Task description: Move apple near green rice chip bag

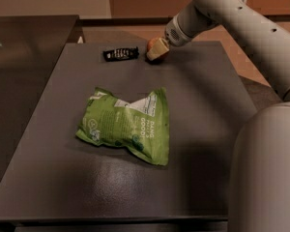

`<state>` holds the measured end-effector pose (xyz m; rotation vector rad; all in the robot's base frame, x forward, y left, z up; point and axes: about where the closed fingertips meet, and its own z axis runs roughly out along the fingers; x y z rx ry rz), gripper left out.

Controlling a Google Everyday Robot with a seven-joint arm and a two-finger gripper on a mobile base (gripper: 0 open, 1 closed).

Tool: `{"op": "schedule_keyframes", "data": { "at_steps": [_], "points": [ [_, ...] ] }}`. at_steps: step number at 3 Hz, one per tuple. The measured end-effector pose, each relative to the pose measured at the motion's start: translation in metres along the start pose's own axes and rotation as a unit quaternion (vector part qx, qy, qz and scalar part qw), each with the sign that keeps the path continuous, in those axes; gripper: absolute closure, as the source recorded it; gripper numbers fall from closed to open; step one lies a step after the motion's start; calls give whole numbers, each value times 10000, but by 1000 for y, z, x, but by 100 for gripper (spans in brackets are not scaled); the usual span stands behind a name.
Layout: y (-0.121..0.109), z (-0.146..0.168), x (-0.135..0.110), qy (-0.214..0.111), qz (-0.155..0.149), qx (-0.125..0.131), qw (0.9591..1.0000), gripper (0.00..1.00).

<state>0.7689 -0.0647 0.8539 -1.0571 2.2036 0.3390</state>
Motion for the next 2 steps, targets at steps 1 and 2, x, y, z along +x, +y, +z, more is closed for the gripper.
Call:
{"op": "schedule_keyframes", "data": {
  "at_steps": [1, 2],
  "points": [
    [5, -9, -2, -61, -46, -9, 10000, 65],
    [20, -21, -4, -82, -134, -145, 9998, 88]
  ]
}}
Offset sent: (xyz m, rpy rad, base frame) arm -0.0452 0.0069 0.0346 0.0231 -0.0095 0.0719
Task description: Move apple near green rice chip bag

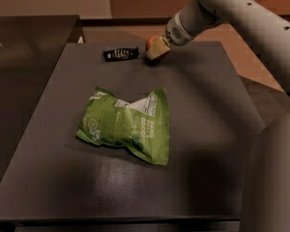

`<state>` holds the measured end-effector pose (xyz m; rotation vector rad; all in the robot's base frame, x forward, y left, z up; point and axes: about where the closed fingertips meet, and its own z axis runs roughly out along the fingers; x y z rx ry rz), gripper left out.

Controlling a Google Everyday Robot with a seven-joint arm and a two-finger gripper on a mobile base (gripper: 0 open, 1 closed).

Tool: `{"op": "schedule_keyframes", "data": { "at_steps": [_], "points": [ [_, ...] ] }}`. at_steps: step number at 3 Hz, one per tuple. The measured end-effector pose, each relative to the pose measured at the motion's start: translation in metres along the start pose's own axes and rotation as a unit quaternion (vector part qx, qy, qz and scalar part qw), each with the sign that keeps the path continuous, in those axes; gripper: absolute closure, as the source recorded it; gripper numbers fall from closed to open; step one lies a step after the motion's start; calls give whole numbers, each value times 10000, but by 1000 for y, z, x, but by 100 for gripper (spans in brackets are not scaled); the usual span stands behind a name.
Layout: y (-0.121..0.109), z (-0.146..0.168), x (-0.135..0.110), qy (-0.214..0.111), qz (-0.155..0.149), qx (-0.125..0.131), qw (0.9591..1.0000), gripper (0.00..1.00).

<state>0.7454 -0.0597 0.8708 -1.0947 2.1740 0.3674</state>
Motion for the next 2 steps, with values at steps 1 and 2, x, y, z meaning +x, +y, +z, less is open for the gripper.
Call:
{"op": "schedule_keyframes", "data": {
  "at_steps": [1, 2],
  "points": [
    [34, -16, 1, -39, -195, -339, 9992, 100],
    [75, -25, 6, 2, -488, -814, 9955, 100]
  ]
}}
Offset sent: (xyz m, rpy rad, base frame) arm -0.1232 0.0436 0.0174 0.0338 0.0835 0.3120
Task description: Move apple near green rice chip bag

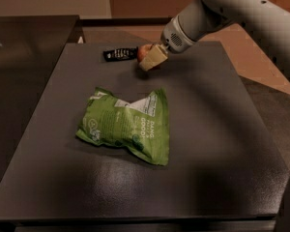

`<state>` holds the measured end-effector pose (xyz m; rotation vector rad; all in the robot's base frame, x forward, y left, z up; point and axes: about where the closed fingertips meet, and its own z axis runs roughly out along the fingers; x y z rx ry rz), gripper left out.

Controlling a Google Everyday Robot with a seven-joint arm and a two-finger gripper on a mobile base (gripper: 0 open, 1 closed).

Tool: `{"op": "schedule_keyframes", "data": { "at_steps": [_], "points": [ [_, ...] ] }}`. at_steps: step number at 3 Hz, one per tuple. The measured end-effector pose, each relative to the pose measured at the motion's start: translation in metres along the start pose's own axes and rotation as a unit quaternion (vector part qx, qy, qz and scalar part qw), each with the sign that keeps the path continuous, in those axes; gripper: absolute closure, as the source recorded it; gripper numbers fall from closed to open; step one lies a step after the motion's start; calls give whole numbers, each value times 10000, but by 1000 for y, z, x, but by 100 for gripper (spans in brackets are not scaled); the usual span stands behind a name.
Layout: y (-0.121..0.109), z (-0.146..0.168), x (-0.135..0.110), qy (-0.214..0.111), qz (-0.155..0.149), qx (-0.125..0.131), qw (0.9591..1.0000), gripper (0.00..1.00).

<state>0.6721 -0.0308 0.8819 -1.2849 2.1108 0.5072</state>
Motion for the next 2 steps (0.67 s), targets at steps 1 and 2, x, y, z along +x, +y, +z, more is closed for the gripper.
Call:
{"op": "schedule_keyframes", "data": {
  "at_steps": [1, 2],
  "points": [
    [36, 2, 1, 33, -265, -434, 9987, 100],
    [61, 7, 3, 87, -478, -740, 9961, 82]
  ]
}}
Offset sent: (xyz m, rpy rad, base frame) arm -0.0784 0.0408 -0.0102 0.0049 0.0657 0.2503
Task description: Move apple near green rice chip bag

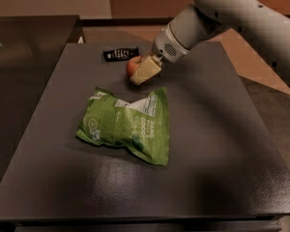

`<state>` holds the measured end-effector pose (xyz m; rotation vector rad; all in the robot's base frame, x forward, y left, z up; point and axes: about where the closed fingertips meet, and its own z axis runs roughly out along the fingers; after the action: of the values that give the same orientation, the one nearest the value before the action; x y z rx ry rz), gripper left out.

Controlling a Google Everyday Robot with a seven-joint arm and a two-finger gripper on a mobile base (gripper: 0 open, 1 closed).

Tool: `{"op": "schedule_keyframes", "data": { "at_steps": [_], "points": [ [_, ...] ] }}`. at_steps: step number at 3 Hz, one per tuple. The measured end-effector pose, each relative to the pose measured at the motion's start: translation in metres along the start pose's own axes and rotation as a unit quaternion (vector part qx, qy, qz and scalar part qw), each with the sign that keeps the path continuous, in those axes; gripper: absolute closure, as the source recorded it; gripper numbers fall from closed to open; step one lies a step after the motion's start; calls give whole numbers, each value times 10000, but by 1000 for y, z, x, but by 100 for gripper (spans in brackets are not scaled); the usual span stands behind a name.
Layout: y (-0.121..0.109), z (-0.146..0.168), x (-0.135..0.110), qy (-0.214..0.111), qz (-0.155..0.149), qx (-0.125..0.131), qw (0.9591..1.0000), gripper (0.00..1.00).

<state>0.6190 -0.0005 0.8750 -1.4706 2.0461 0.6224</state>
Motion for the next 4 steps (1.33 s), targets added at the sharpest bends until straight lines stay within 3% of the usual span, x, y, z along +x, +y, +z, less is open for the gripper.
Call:
{"op": "schedule_keyframes", "data": {
  "at_steps": [2, 3, 4],
  "points": [
    [33, 13, 12, 264, -331, -391, 9983, 35],
    [42, 16, 16, 304, -440, -437, 9976, 13],
    [43, 18, 15, 309, -444, -454, 9975, 0]
  ]
}}
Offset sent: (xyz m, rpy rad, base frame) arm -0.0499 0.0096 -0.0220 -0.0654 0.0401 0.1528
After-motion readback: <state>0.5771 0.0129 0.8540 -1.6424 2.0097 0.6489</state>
